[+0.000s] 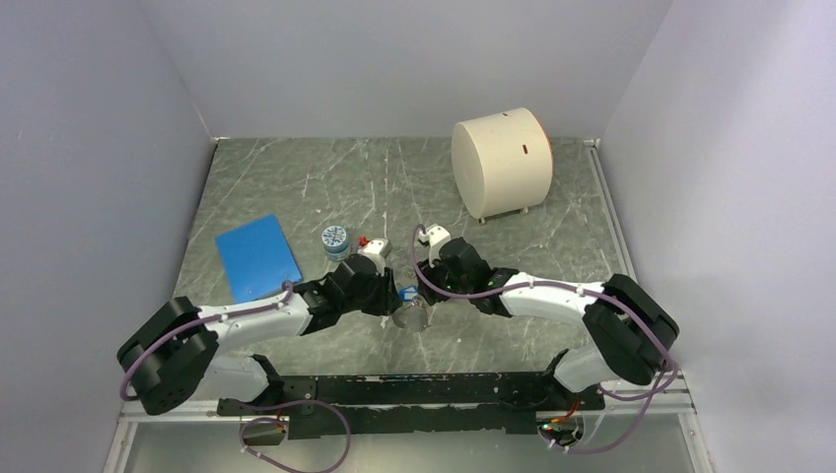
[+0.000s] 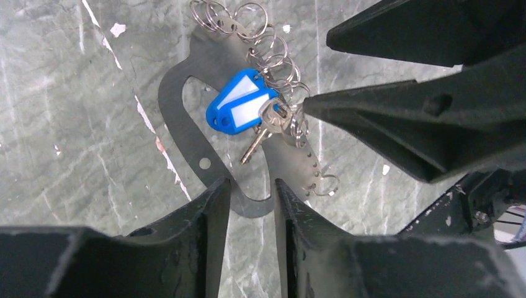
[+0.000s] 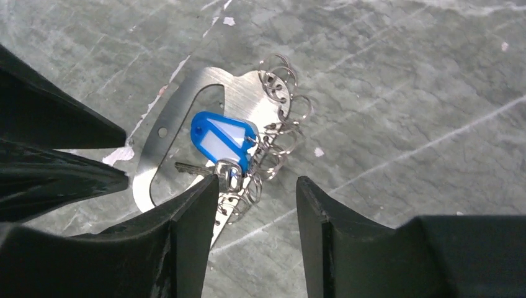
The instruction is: Remove the keys from the keyring
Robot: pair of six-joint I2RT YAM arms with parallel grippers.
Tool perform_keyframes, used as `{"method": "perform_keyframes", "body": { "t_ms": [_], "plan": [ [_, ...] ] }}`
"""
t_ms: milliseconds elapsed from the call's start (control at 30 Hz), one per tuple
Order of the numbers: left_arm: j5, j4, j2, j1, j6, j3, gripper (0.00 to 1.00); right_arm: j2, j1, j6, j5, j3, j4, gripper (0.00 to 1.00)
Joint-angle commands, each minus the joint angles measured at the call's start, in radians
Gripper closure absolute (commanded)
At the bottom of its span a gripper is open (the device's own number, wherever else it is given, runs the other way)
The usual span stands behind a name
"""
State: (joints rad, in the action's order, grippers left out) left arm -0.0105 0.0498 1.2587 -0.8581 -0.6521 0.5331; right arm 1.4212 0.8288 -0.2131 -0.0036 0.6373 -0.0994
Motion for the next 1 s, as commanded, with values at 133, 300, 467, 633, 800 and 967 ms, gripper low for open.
{"method": "perform_keyframes", "body": {
  "t_ms": [133,300,467,633,800,967],
  "plan": [
    [-0.018,0.129,0.106,-0.005,-0.004,0.035,0.71,0.087,0.015,0.017,0.001,0.110,-0.006,0.44],
    [-0.006,0.170,0.160,-0.003,-0.031,0.019,0.73,0.142,0.017,0.008,0.060,0.144,0.006,0.44],
    [0.001,0.157,0.226,-0.002,-0.068,0.031,0.78,0.189,0.014,0.012,0.115,0.151,0.022,0.44],
    [-0.001,0.126,0.245,-0.003,-0.091,0.024,0.80,0.204,-0.012,0.001,0.141,0.142,0.037,0.49],
    [-0.032,0.106,0.234,-0.003,-0.136,-0.011,0.82,0.186,-0.062,-0.021,0.137,0.109,0.041,0.51],
    [-0.048,0.088,0.221,-0.002,-0.161,-0.030,0.82,0.165,-0.147,-0.065,0.064,0.063,0.021,0.52]
  ]
}}
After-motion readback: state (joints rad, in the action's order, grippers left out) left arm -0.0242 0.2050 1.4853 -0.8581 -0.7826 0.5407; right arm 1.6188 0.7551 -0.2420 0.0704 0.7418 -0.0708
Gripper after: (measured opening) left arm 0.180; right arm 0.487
